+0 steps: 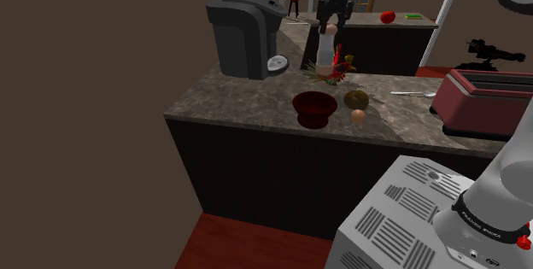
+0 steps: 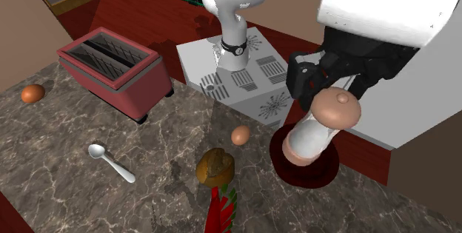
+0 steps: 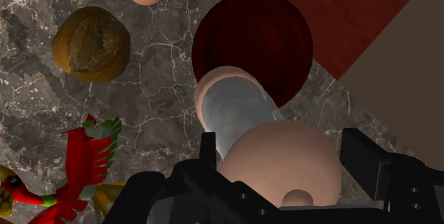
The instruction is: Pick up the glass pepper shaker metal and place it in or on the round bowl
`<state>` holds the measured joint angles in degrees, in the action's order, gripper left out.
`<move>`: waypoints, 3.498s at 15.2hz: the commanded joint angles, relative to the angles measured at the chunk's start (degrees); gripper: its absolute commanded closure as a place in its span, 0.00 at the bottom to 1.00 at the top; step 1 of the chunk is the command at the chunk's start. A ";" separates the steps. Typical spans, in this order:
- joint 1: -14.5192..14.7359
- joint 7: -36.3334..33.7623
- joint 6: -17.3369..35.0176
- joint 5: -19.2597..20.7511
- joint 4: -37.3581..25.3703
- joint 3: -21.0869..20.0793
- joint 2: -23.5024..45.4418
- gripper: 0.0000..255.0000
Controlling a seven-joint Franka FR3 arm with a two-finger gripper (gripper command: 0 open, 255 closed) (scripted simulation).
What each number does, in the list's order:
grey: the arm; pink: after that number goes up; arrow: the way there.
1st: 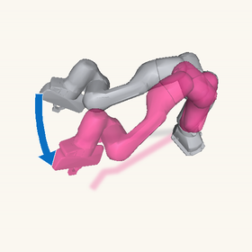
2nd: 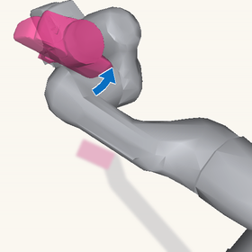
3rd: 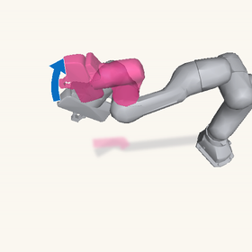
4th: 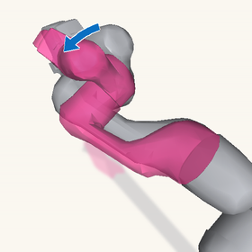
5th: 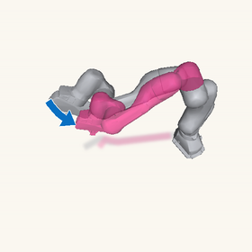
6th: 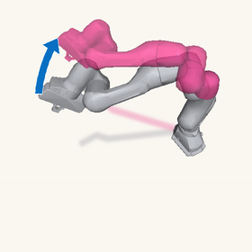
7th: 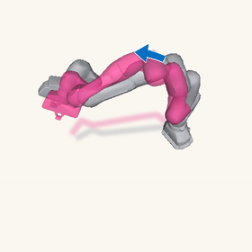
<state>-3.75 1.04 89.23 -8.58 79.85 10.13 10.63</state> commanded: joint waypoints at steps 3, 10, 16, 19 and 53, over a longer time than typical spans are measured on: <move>2.66 -4.52 -1.52 0.84 1.97 -1.66 -4.12 1.00; 3.95 -6.31 2.07 1.31 8.11 -2.64 -6.94 1.00; 4.07 -5.89 6.93 1.38 13.85 -2.72 -7.81 1.00; 4.11 -5.66 9.29 1.38 16.45 -2.75 -8.04 1.00; 3.84 -4.83 11.54 1.33 18.84 -2.50 -8.10 0.00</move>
<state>0.08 -3.77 100.86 -7.26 98.75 7.64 2.55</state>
